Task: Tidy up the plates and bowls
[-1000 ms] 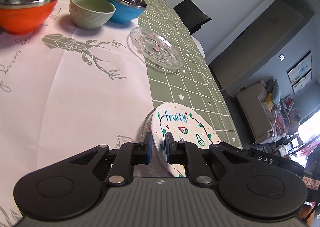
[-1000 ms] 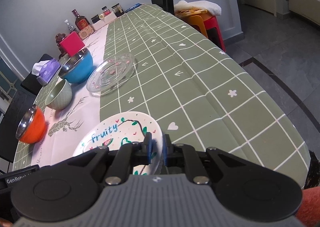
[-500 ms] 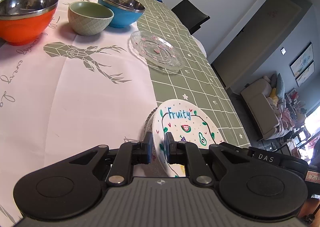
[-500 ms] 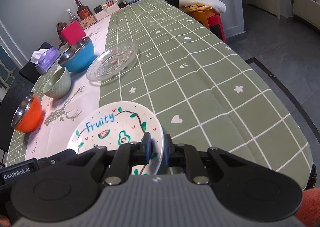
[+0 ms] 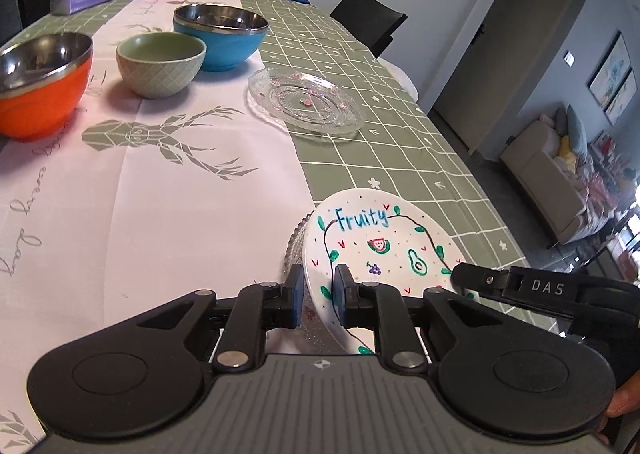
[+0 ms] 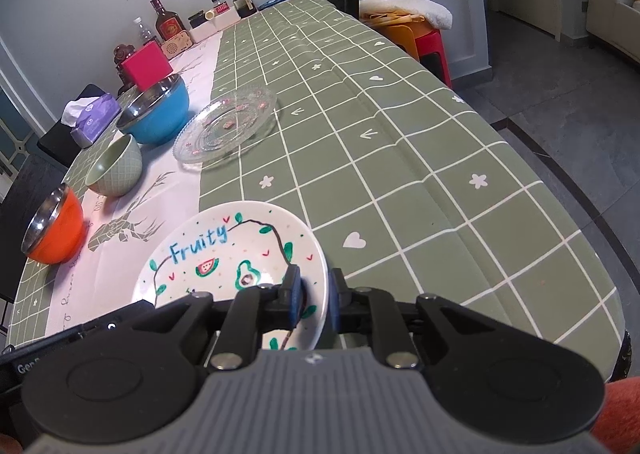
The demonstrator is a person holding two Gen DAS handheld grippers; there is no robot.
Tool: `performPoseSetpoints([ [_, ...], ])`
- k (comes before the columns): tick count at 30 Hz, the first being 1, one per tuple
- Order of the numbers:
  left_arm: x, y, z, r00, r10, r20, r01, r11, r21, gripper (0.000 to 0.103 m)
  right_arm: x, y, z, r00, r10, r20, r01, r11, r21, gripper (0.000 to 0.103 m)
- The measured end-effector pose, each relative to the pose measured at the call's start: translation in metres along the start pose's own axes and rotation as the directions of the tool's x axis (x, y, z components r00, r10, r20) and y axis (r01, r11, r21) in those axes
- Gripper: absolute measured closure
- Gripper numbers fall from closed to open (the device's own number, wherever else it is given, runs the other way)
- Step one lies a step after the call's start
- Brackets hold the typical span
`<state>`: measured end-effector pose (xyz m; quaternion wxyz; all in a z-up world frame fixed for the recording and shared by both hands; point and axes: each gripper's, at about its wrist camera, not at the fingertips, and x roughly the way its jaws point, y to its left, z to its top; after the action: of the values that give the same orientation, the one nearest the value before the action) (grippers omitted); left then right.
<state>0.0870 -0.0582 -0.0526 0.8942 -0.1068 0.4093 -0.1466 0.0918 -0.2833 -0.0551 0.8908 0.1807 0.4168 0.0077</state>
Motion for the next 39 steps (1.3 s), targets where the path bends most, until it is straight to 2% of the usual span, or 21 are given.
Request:
performPoseSetpoints([
  [9,0.003,-0.019,-0.002,0.997,0.076,0.007,-0.076,0.987,0.139,0.075,-0.002,0.000,0.000,1.000,0.003,0.004,-0.003,1.000,0.004,0.090],
  [13,0.004,-0.034,-0.005,0.983,0.179,0.047,-0.185,0.951,0.248,0.073,-0.001,0.000,0.000,1.000,0.027,-0.010,-0.026,1.000,0.013,0.092],
  [14,0.004,-0.035,-0.005,0.982,0.184,0.051,-0.191,0.947,0.258,0.073,0.001,-0.002,0.000,0.999,0.032,-0.021,-0.032,0.999,0.020,0.091],
  [17,0.003,-0.028,-0.003,0.988,0.151,0.046,-0.157,0.963,0.220,0.073,0.001,-0.002,-0.001,0.999,0.042,-0.025,-0.041,0.999,0.031,0.091],
  [20,-0.004,-0.017,0.000,0.990,0.121,0.077,-0.133,0.977,0.166,0.070,0.001,-0.003,-0.001,0.999,0.045,-0.024,-0.044,0.998,0.036,0.090],
  [23,-0.010,0.010,0.006,0.997,0.021,0.070,-0.022,1.000,0.015,0.061,-0.001,-0.005,0.000,0.998,0.057,-0.015,-0.056,0.997,0.053,0.085],
  [24,-0.011,0.019,0.007,0.997,-0.011,0.071,0.014,0.999,-0.038,0.060,-0.001,-0.005,0.000,0.998,0.058,-0.014,-0.057,0.997,0.060,0.083],
  [26,-0.012,0.036,0.007,0.995,-0.059,0.078,0.069,0.990,-0.121,0.057,-0.003,-0.007,-0.001,0.998,0.058,-0.014,-0.057,0.996,0.072,0.069],
  [27,-0.011,0.042,0.006,0.994,-0.074,0.076,0.085,0.984,-0.154,0.055,-0.003,-0.008,-0.001,0.998,0.061,-0.014,-0.059,0.995,0.079,0.068],
  [30,-0.005,0.056,0.003,0.991,-0.121,0.059,0.131,0.966,-0.222,0.053,-0.005,-0.010,-0.003,0.997,0.074,-0.020,-0.072,0.993,0.092,0.068],
  [33,0.000,0.058,0.000,0.985,-0.162,0.052,0.170,0.955,-0.243,0.053,-0.004,-0.008,-0.004,0.996,0.083,-0.030,-0.080,0.992,0.093,0.069],
  [34,0.001,0.056,-0.001,0.985,-0.168,0.047,0.175,0.955,-0.240,0.053,-0.004,-0.008,-0.004,0.996,0.082,-0.035,-0.078,0.993,0.091,0.071],
  [35,0.003,0.054,-0.001,0.985,-0.171,0.040,0.175,0.956,-0.234,0.053,-0.003,-0.007,-0.004,0.996,0.077,-0.043,-0.073,0.993,0.090,0.080],
  [36,0.004,0.053,-0.001,0.985,-0.171,0.035,0.175,0.958,-0.229,0.054,-0.001,-0.008,-0.005,0.995,0.079,-0.053,-0.074,0.993,0.094,0.082],
  [39,0.009,0.049,-0.002,0.983,-0.185,0.016,0.184,0.958,-0.219,0.066,0.000,-0.009,-0.005,0.995,0.082,-0.056,-0.077,0.992,0.100,0.087],
])
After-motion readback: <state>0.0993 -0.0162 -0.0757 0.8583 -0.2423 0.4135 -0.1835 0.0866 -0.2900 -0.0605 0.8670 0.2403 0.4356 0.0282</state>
